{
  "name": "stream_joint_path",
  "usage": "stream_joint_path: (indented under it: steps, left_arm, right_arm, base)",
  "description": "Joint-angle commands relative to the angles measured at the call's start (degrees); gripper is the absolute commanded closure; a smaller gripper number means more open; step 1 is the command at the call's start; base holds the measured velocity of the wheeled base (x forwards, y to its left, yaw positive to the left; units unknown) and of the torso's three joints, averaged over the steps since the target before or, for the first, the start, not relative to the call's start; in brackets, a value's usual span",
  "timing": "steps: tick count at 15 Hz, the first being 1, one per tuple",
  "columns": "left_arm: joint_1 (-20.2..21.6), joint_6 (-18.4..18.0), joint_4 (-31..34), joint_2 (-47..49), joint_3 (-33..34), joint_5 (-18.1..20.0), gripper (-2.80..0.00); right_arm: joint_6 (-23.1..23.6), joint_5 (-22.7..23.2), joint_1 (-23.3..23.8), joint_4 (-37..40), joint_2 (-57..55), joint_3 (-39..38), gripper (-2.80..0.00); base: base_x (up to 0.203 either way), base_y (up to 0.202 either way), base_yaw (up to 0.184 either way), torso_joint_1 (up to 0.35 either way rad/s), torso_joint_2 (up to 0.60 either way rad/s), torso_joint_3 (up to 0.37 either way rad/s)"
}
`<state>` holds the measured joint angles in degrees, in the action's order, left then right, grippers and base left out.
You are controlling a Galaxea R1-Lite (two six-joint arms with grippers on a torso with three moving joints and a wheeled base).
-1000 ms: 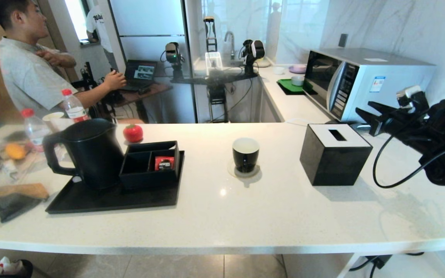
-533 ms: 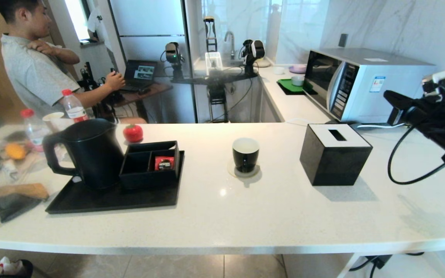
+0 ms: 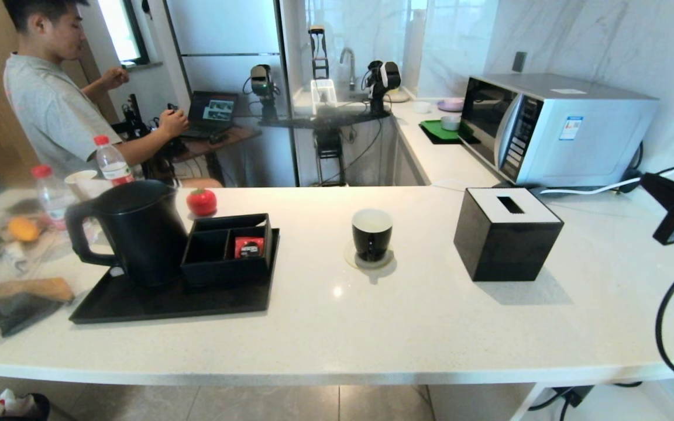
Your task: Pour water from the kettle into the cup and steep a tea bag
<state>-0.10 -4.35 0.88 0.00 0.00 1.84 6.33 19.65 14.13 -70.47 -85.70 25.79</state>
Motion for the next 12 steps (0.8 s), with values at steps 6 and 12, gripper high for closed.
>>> stream_joint_path:
  steps: [6,12]
  left_arm:
    - [0.01,-0.04,0.00,0.00,0.00,0.00,0.00]
    - [0.01,-0.04,0.00,0.00,0.00,0.00,0.00]
  right_arm:
    - [-0.17,1.83,-1.20,9.91,29.69,-14.29,0.00]
    - [0.32,-6.49,-9.02,42.78,63.40,-23.98,0.00]
  base:
    - [0.000,0.000,0.000,0.000,0.00,0.000]
    - [0.000,0.000,0.000,0.000,0.00,0.000]
